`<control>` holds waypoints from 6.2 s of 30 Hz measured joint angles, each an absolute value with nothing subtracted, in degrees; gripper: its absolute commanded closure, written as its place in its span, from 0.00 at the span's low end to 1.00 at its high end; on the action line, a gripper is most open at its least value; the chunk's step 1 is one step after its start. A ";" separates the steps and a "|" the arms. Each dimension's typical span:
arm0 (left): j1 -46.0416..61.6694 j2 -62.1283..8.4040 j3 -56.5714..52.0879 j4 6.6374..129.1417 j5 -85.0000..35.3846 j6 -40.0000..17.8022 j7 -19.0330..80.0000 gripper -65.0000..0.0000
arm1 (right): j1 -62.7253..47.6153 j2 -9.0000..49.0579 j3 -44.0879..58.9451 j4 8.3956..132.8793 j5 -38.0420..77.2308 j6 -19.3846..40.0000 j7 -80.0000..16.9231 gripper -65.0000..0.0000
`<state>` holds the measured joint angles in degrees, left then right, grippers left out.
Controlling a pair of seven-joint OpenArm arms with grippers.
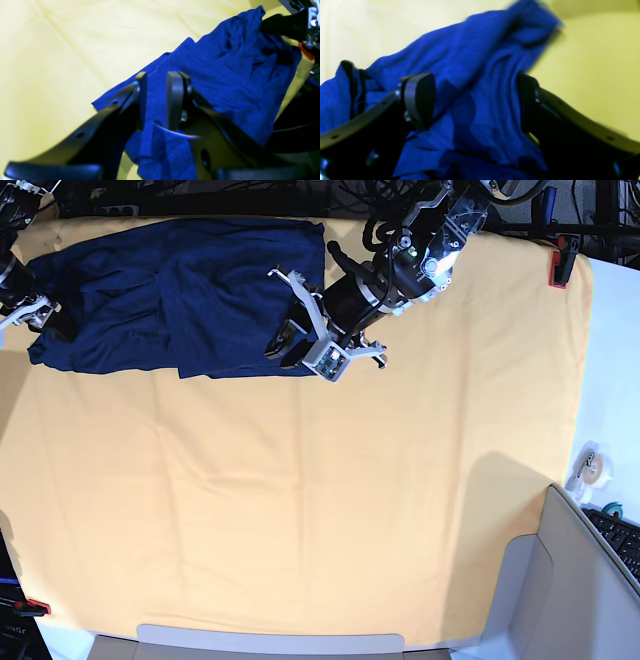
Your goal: Fold the T-shirt properly
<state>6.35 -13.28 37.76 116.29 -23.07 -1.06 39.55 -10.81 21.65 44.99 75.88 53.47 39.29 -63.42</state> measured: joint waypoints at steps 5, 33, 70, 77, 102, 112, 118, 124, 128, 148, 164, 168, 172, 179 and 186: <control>6.33 -13.30 37.76 116.29 -23.07 -1.06 39.57 0.79 | -12.82 20.08 43.09 78.43 54.43 39.29 -63.86 0.29; 7.49 -13.32 37.76 116.29 -23.07 -1.04 39.57 0.79 | -15.33 17.02 42.44 87.44 50.06 40.14 -68.66 1.00; 14.61 -13.17 18.63 118.39 -23.09 -1.28 38.92 0.79 | -13.02 4.21 -6.57 115.11 24.56 27.38 -69.43 0.96; 14.74 -13.17 18.63 118.39 -23.07 -1.28 38.92 0.79 | -13.37 4.25 -6.70 115.11 24.58 27.38 -69.47 0.42; 15.99 -13.10 19.00 118.39 -23.09 -1.28 39.09 0.79 | -11.57 6.92 -6.31 115.35 33.61 27.38 -69.67 0.81; 16.71 -12.97 19.03 118.39 -23.09 -1.30 38.96 0.79 | -11.57 6.90 -6.31 115.33 33.63 27.38 -69.67 0.80; 16.69 -12.84 19.00 118.39 -23.09 -1.28 38.94 0.79 | -12.36 6.92 -6.31 115.33 33.63 27.38 -69.67 0.47; 16.69 -12.86 19.00 118.39 -23.09 -1.28 38.94 0.79 | -12.36 6.92 -6.31 115.33 33.65 27.38 -69.67 0.41; 16.69 -12.86 19.00 118.39 -23.09 -1.28 38.94 0.79 | -12.36 6.92 -6.31 115.33 33.65 27.38 -69.67 0.41; 16.67 -12.84 19.00 117.51 -23.07 -1.26 39.16 0.79 | -12.36 6.92 -6.31 115.33 33.63 27.38 -69.67 0.52; 16.62 -12.86 19.00 117.47 -23.07 -1.23 39.16 0.79 | -12.36 6.87 -6.31 115.33 33.63 27.38 -69.67 0.52; 16.62 -12.84 19.00 117.47 -23.07 -1.26 39.16 0.79 | -12.36 6.79 -6.31 115.33 33.63 27.38 -69.67 0.52; 16.49 -12.82 19.00 116.36 -23.09 -1.23 39.16 0.79 | -12.36 6.79 -6.28 115.33 33.63 27.38 -69.67 0.52; 16.47 -12.84 19.00 114.61 -23.07 -1.23 39.13 0.79 | -12.67 6.79 -6.31 115.33 33.61 27.38 -69.67 0.52; 16.49 -12.84 19.00 114.61 -23.07 -1.23 39.16 0.79 | -12.88 6.79 -6.28 115.22 33.61 27.38 -69.67 0.52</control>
